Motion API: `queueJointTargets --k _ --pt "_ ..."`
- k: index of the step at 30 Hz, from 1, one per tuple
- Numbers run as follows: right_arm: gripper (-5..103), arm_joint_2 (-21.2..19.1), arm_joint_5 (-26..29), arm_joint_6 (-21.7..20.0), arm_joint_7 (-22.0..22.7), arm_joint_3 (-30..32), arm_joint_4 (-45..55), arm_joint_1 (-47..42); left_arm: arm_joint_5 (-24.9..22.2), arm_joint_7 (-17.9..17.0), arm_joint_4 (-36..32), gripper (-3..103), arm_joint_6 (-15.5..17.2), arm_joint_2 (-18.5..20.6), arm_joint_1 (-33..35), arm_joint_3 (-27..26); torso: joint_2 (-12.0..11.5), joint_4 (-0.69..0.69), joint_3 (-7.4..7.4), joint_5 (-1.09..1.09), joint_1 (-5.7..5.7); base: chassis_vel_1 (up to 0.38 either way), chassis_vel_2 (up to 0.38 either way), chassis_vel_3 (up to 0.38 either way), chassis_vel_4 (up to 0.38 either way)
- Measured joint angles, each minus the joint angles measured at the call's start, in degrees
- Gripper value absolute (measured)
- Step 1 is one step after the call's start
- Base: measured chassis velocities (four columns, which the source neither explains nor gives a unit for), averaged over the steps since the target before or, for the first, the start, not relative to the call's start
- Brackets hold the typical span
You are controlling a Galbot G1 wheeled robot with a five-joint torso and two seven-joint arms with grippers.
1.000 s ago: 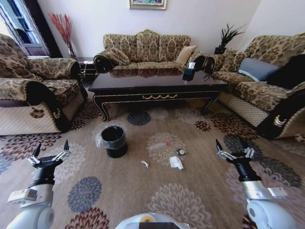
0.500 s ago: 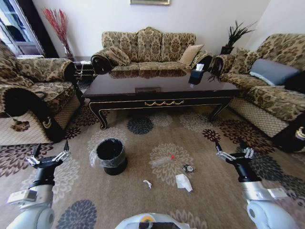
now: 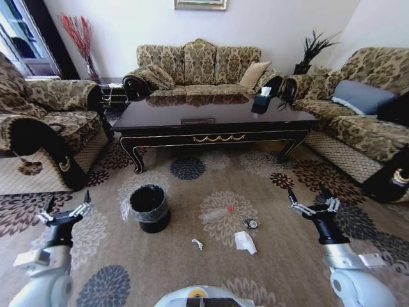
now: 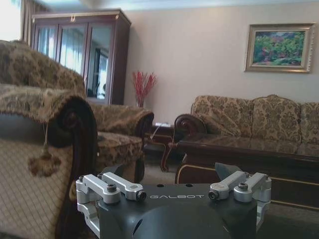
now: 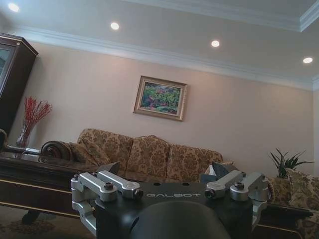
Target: Move to the front of the table and pick up the trash from the floor, then place it into the trash bin.
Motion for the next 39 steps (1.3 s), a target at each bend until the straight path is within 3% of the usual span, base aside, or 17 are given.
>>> queueJointTargets --k 1,3,5,8,10,16,22,28,32,39 --pt "100 0.1 -0.4 0.0 0.3 -0.3 0.0 0.1 -3.6 -1.8 0.0 100 3.3 1.6 -1.1 0.3 0.0 0.00 0.00 0.01 0.00 0.000 0.000 0.000 0.000" --pt "100 0.0 -1.0 -0.1 0.7 -1.1 -0.2 0.4 -6.4 -3.8 0.1 100 7.0 3.7 -2.2 0.6 0.0 0.00 0.01 0.00 0.00 0.000 0.000 0.000 0.000" --pt "100 -0.2 -1.2 -0.1 0.7 -1.4 -0.4 0.6 -7.3 -4.3 0.1 100 8.0 4.5 -2.4 0.8 0.0 0.00 0.01 -0.01 0.00 0.000 0.000 0.000 0.000" --pt "100 -1.3 -2.0 -0.1 0.8 -3.3 -1.7 1.9 -12.7 -7.3 0.5 100 12.4 7.9 -3.2 1.9 0.0 0.03 0.01 0.00 0.00 0.000 0.000 0.000 0.000" --pt "100 -1.4 -2.1 -0.1 0.8 -3.5 -1.9 2.0 -13.2 -7.6 0.8 100 12.9 8.4 -3.5 2.1 0.0 0.03 0.01 0.01 0.00 0.000 0.000 0.000 0.000" --pt "100 -0.9 -2.9 0.4 0.8 -4.5 -3.1 2.1 -19.4 -13.0 7.3 100 19.8 13.9 -8.7 6.8 0.0 0.00 0.01 0.00 0.00 0.000 0.000 0.000 0.000" --pt "100 -0.2 -3.3 1.0 1.2 -4.3 -4.8 2.0 -19.8 -14.2 14.8 100 18.9 15.6 -13.4 13.1 0.0 0.01 0.01 0.00 0.00 0.000 0.000 0.000 0.000" --pt "100 0.3 -3.4 1.1 1.3 -4.1 -5.5 2.0 -19.9 -14.2 16.6 100 20.1 16.1 -16.1 16.0 0.0 0.01 0.00 0.01 0.00 0.000 0.000 0.000 0.000" --pt "100 1.4 -4.7 2.3 1.2 -4.2 -7.0 2.0 -19.7 -14.0 21.8 100 21.2 18.3 -19.2 20.5 0.0 0.00 0.01 0.00 0.00 0.000 0.000 0.000 0.000" --pt "100 1.3 -5.6 2.9 1.2 -6.1 -9.2 3.3 -21.9 -13.1 25.0 100 20.1 17.4 -20.5 22.7 0.0 0.04 0.01 0.02 0.00 0.000 0.000 0.000 0.000"
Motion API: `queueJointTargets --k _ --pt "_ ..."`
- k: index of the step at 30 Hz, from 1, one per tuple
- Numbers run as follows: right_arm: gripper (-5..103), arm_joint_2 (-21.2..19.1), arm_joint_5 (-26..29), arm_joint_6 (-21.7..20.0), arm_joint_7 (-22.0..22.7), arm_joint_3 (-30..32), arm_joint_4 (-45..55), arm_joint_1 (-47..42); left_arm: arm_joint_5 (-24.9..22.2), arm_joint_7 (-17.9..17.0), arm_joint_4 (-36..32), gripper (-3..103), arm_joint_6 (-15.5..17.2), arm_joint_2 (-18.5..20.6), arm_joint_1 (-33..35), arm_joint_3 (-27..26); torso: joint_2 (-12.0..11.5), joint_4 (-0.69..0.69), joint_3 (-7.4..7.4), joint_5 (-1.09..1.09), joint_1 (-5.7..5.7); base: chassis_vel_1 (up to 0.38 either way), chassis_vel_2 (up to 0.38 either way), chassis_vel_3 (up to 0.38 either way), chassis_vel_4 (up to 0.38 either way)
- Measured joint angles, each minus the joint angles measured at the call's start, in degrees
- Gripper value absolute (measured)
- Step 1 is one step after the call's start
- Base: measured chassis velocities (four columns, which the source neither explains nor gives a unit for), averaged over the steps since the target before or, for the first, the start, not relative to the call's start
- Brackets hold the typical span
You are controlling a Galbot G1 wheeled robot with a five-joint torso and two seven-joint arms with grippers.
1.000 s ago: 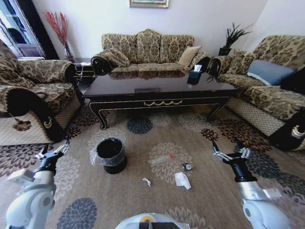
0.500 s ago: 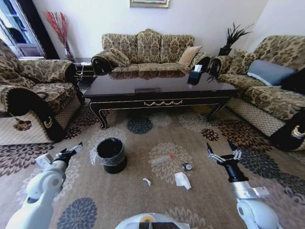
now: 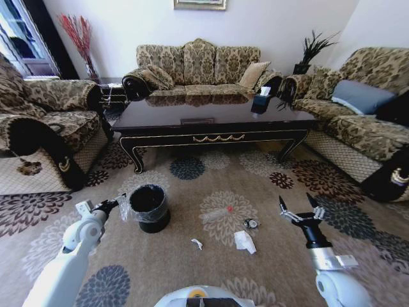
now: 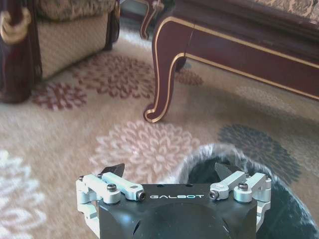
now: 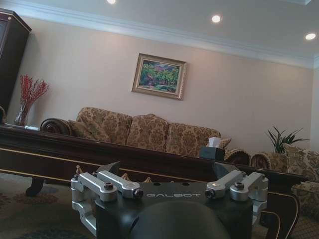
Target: Move to the front of the table and pick up the trash from the floor, then place it into the trash bin.
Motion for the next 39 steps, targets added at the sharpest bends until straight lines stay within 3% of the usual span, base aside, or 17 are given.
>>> queueJointTargets --k 14,31,34,36,39 --pt "100 -0.3 -0.6 0.6 -0.1 -0.8 -3.2 1.2 0.0 2.0 8.8 100 -5.3 -4.8 -4.6 4.8 0.0 -0.02 0.00 -0.01 0.00 0.000 0.000 0.000 0.000" --pt "100 -0.7 -0.7 0.8 -0.1 -1.0 -4.3 2.0 1.8 2.0 11.6 103 -5.2 -5.7 -5.2 5.8 0.0 -0.03 0.00 -0.01 0.00 0.000 0.000 0.000 0.000" --pt "100 -0.7 -0.6 0.9 -0.1 -1.1 -4.4 2.1 1.8 2.1 11.6 89 -5.1 -5.5 -5.0 5.7 0.0 -0.03 0.00 -0.01 0.00 0.000 0.000 0.000 0.000" --pt "100 -0.6 -0.6 0.9 -0.1 -1.1 -4.4 2.1 1.8 2.1 11.6 89 -5.1 -5.5 -4.9 5.6 0.0 -0.03 0.00 -0.01 0.00 0.000 0.000 0.000 0.000" --pt "100 -0.5 -0.7 1.0 -0.2 -1.2 -4.5 2.1 2.1 2.2 11.5 73 -5.0 -5.4 -4.5 5.6 0.0 -0.03 0.00 -0.01 0.00 0.000 0.000 0.000 0.000"
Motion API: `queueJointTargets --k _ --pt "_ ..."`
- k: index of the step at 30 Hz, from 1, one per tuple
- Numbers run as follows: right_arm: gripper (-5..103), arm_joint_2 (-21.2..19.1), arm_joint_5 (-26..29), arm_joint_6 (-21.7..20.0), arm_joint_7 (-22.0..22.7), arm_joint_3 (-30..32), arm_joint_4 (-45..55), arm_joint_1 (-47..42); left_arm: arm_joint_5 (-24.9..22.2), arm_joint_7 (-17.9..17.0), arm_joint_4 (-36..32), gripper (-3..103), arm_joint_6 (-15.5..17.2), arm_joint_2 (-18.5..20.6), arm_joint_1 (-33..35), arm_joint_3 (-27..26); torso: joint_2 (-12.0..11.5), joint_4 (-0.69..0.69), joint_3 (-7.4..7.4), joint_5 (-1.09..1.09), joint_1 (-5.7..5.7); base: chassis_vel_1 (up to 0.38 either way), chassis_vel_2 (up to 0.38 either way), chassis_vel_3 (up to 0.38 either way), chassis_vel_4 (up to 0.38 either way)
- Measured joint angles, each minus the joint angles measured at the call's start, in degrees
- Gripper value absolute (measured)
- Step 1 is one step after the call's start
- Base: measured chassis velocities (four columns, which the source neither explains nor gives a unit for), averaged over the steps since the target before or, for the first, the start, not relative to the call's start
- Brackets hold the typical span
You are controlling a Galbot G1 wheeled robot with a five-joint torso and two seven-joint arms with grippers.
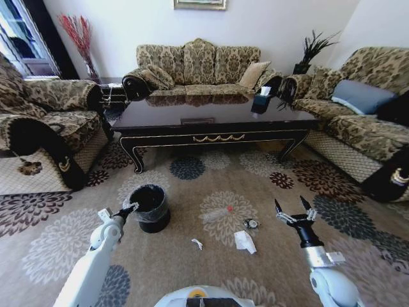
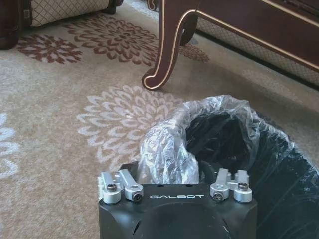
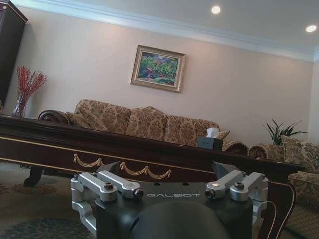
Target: Move to the front of the table and pick up the trash from the floor, then place it into the trash bin.
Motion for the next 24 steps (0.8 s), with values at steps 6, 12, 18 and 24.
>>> queueJointTargets --k 6,12,18,24 --pt "100 0.0 0.0 0.0 0.0 0.0 0.0 0.0 0.4 0.2 0.0 56 0.1 0.1 0.6 -0.3 0.0 -0.01 0.00 0.00 0.00 0.000 0.000 0.000 0.000" --pt "100 -0.1 0.0 0.0 0.0 -0.2 0.0 0.1 1.1 0.3 -0.7 35 -0.2 0.2 1.8 -0.8 0.0 -0.02 0.00 0.01 0.00 0.000 0.000 0.000 0.000" --pt "100 -0.3 0.2 0.0 0.2 -0.5 -0.4 0.6 1.6 -0.2 -2.3 14 0.4 0.3 4.0 -2.2 0.0 0.00 0.00 -0.01 0.00 0.000 0.000 0.000 0.000" --pt "100 -1.8 1.0 -0.3 2.2 -2.8 -2.6 2.4 2.4 -1.9 -5.5 5 2.9 1.2 7.5 -4.7 0.0 -0.01 0.00 -0.05 0.00 0.000 0.000 0.000 0.000"
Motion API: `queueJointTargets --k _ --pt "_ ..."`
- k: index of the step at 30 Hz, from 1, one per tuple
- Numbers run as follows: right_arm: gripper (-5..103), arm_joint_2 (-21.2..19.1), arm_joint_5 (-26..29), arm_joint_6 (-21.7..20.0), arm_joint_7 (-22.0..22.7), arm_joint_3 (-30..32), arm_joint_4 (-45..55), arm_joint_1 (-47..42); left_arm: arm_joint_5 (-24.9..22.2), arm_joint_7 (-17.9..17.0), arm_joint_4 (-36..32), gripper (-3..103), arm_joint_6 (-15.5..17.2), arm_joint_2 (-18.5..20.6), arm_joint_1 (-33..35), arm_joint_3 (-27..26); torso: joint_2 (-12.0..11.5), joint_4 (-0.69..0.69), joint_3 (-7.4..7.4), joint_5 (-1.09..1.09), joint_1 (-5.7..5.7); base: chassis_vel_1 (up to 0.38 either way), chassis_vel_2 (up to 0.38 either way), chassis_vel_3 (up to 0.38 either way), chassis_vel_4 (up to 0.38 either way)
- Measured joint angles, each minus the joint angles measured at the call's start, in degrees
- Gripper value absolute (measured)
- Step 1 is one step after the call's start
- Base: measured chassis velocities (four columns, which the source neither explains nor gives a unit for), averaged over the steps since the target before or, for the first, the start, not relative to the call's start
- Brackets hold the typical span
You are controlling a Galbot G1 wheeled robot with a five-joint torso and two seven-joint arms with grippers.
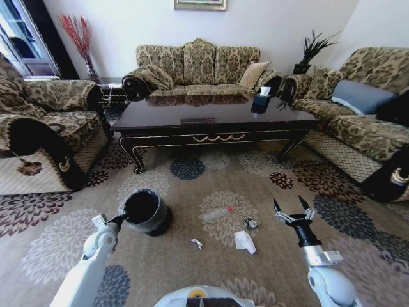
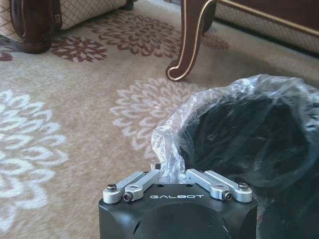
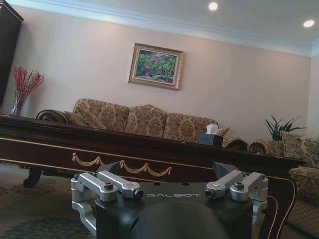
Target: Move to the front of the table and pick up the trash from the floor, then place it into the trash bin.
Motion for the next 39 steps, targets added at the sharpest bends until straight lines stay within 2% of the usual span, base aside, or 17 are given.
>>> queueJointTargets --k 3,5,10,11,14,16,18,21,22,26,27,29,30,35,39 --pt "100 -1.0 0.9 -0.9 1.6 -1.3 -1.2 1.2 0.3 -0.4 -2.7 4 0.4 0.6 2.1 -1.9 0.0 0.01 0.00 0.03 0.00 0.000 0.000 0.000 0.000" --pt "100 -2.0 2.2 -2.1 2.7 -2.9 -2.2 2.5 0.3 -0.5 -6.8 4 0.8 1.1 4.6 -4.5 0.0 0.04 0.01 0.03 0.00 0.000 0.000 0.000 0.000" --pt "100 -4.4 3.9 -4.8 5.0 -6.9 -5.2 5.1 -0.9 -0.2 -15.4 4 1.1 2.0 10.2 -10.3 0.0 -0.01 0.00 0.06 0.00 0.000 0.000 0.000 0.000" --pt "100 -4.4 3.9 -4.8 5.0 -6.9 -5.2 5.1 -0.9 -0.2 -15.4 4 1.1 2.0 10.2 -10.3 0.0 -0.01 0.00 0.06 0.00 0.000 0.000 0.000 0.000" --pt "100 -5.7 5.5 -6.9 6.7 -9.4 -6.8 6.7 -1.3 -0.2 -20.0 4 1.2 2.1 13.8 -13.1 0.0 0.04 0.00 0.06 0.00 0.000 0.000 0.000 0.000" --pt "100 -6.5 8.0 -9.3 8.7 -11.3 -8.0 7.7 -1.3 -0.2 -23.7 4 1.2 1.5 15.9 -14.5 0.0 0.02 0.00 0.05 0.00 0.000 0.000 0.000 0.000" --pt "100 -6.6 8.6 -9.9 9.2 -11.8 -8.3 7.9 -1.3 -0.2 -24.5 4 1.2 1.2 16.3 -14.8 0.0 0.01 0.00 0.05 0.00 0.000 0.000 0.000 0.000" --pt "100 -7.4 13.1 -14.3 13.8 -15.9 -10.9 10.4 -1.0 -0.8 -29.0 4 1.7 -0.5 19.6 -16.5 0.0 -0.02 0.00 0.05 0.00 0.000 0.000 0.000 0.000" --pt "100 -7.4 13.1 -14.3 13.8 -15.9 -10.9 10.4 -1.0 -0.8 -29.0 4 1.7 -0.5 19.6 -16.5 0.0 -0.02 0.00 0.05 0.00 0.000 0.000 0.000 0.000" --pt "100 -7.2 21.6 -21.0 21.8 -21.0 -13.1 13.4 -0.4 -1.4 -31.9 4 2.0 -2.0 22.8 -18.7 0.0 0.02 0.00 0.04 0.00 0.000 0.000 0.000 0.000" --pt "100 -7.2 21.6 -21.0 21.8 -21.0 -13.1 13.4 -0.4 -1.4 -31.9 4 2.0 -2.0 22.8 -18.7 0.0 0.02 0.00 0.04 0.00 0.000 0.000 0.000 0.000" --pt "100 -6.7 25.6 -24.9 25.4 -23.6 -14.6 15.1 -0.4 -1.5 -32.8 4 2.0 -2.6 23.7 -19.9 0.0 0.01 0.00 0.04 0.00 0.000 0.000 0.000 0.000" --pt "100 -6.4 25.9 -25.6 26.0 -24.7 -16.0 16.0 -0.5 -1.5 -33.1 4 2.0 -2.8 23.8 -20.2 0.0 0.01 0.00 0.05 0.00 0.000 0.000 0.000 0.000" --pt "100 -5.4 26.3 -26.8 27.7 -27.3 -21.0 18.8 -0.6 -1.6 -33.6 4 2.1 -2.9 24.4 -20.4 0.0 0.00 0.00 0.04 0.00 0.000 0.000 0.000 0.000" --pt "100 -4.4 25.2 -25.9 28.3 -28.1 -25.1 21.2 -0.6 -1.5 -33.6 4 2.1 -3.0 24.4 -20.3 0.0 0.00 0.00 0.05 0.00 0.000 0.000 0.000 0.000"
